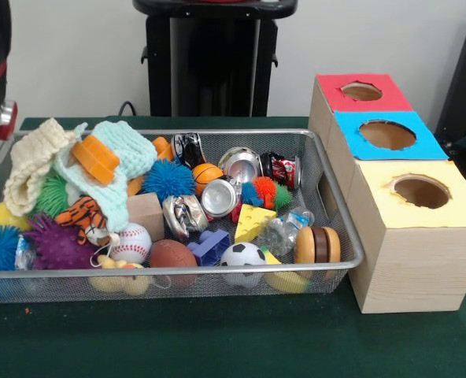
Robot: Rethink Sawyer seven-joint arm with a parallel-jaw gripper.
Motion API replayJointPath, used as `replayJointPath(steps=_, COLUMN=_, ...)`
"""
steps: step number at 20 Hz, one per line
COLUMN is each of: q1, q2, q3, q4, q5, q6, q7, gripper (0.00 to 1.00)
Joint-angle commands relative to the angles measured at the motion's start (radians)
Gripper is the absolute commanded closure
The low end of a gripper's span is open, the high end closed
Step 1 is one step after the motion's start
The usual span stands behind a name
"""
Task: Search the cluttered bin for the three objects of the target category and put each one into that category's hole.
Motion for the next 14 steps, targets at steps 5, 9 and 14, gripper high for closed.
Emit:
replayJointPath(steps=5, q1=-0.037, q2=0.169, q3=0.152, q4=0.021, q5=0.013, q6=0.044, q7=-0.263, gripper=1.00)
replayJointPath(steps=9, q1=-0.039, q2=0.183, q3=0.165, q4=0.024, q5=0.020, q6=0.031, q7=-0.232, gripper=1.00)
replayJointPath(steps=14, q1=-0.035, q2=0.205, q3=0.180, q4=0.016, q5=0.004, q6=-0.038, q7=-0.194, gripper=1.00)
